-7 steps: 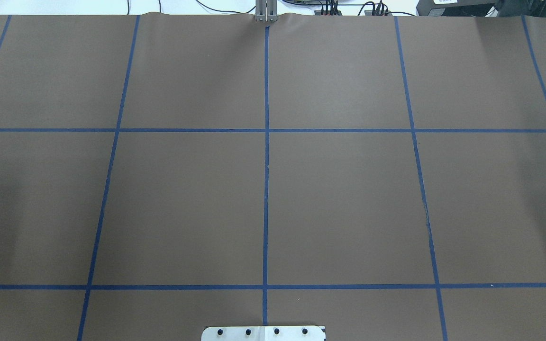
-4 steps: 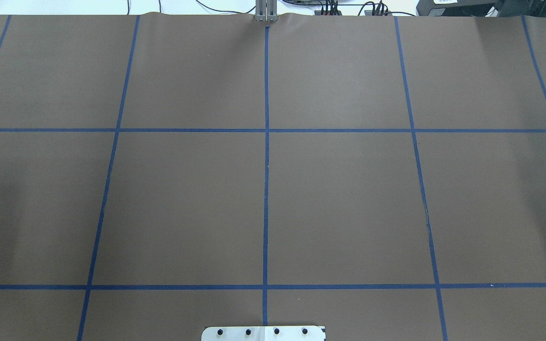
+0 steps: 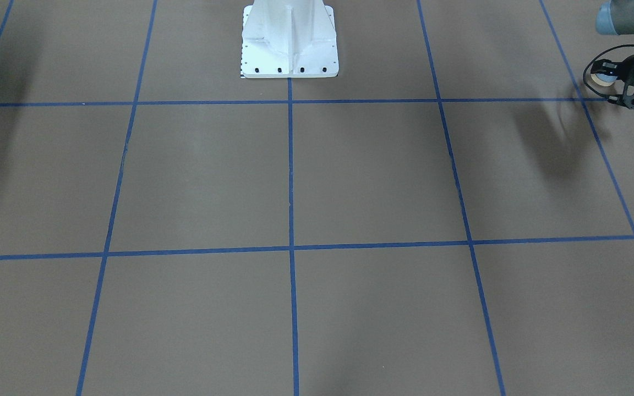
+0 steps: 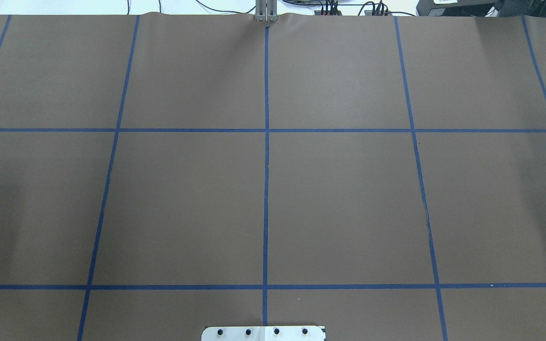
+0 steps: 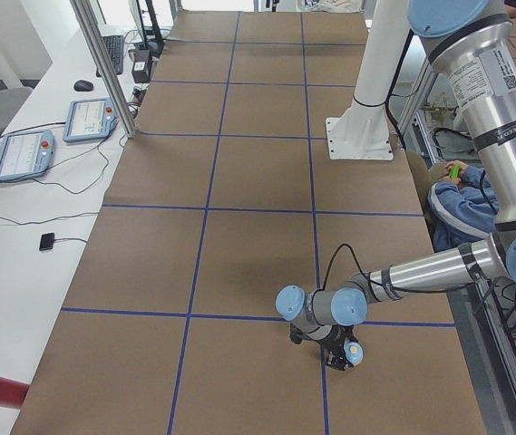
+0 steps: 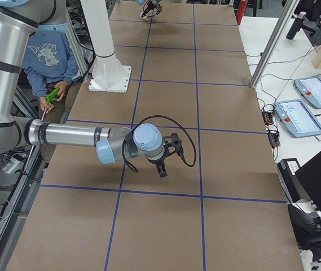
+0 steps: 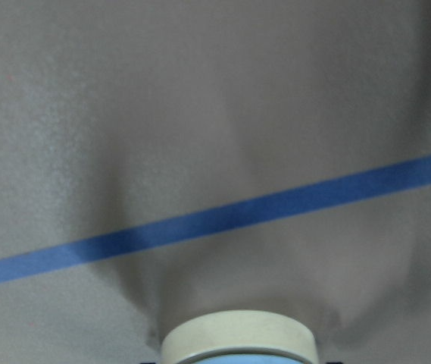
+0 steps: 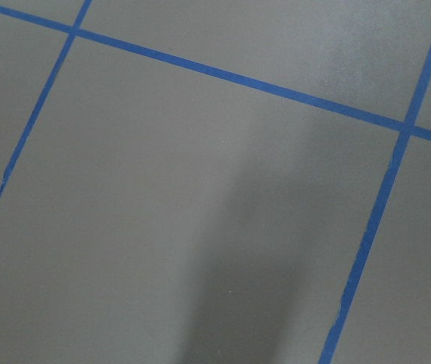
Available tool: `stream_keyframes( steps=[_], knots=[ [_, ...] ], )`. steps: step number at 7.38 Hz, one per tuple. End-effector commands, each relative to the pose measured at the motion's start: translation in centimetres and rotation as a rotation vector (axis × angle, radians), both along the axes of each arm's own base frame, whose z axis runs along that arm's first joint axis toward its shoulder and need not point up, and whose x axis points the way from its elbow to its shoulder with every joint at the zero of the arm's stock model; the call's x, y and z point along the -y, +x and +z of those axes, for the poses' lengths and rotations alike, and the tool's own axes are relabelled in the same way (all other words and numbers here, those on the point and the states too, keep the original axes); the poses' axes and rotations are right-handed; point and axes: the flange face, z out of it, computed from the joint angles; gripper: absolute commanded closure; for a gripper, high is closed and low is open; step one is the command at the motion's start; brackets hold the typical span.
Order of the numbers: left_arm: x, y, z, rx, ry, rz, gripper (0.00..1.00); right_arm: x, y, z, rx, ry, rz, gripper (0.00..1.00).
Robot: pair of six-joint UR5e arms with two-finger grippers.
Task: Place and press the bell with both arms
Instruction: 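Carry the held bell with the left gripper toward the table centre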
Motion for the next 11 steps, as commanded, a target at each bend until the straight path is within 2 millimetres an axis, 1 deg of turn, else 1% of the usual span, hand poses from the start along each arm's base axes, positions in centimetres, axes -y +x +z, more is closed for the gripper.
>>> stream_keyframes(
  steps=[1,2,3,4,6,7,9,10,11],
  knots=[
    [0.7,0.7,-1.2,-0.031,0.01,-0.006,0.91,0.0,0.0,0.0,0.0,0.0,0.0,0.0],
    [1.3,1.4,-2.6,-0.066,0.01,-0.017,0.98,-0.1,0.0,0.1,0.0,-0.003,0.0,0.0],
    [2.1,1.9,-5.0,-0.092,0.046,-0.019,0.98,-0.3,0.0,0.2,0.0,-0.007,0.0,0.0],
    [3.1,2.5,-8.0,-0.114,0.078,-0.02,0.98,-0.3,0.0,0.2,0.0,-0.007,0.0,0.0],
    [6.0,4.5,-15.4,-0.146,0.137,-0.019,0.98,-0.3,0.0,0.2,0.0,-0.005,0.0,0.0],
    [8.1,5.7,-19.0,-0.17,0.175,-0.029,0.98,-0.1,0.0,0.1,-0.002,0.002,-0.002,0.0],
    [14.1,9.9,-26.8,-0.183,0.215,-0.123,0.98,0.5,0.0,-0.5,-0.011,0.027,-0.003,0.0],
    [17.7,12.6,-31.8,-0.198,0.236,-0.179,0.98,0.5,0.1,-0.6,-0.013,0.038,-0.001,0.0],
    [21.0,14.9,-37.4,-0.212,0.25,-0.227,0.98,0.6,0.0,-0.6,-0.012,0.033,0.002,0.0]
  ],
)
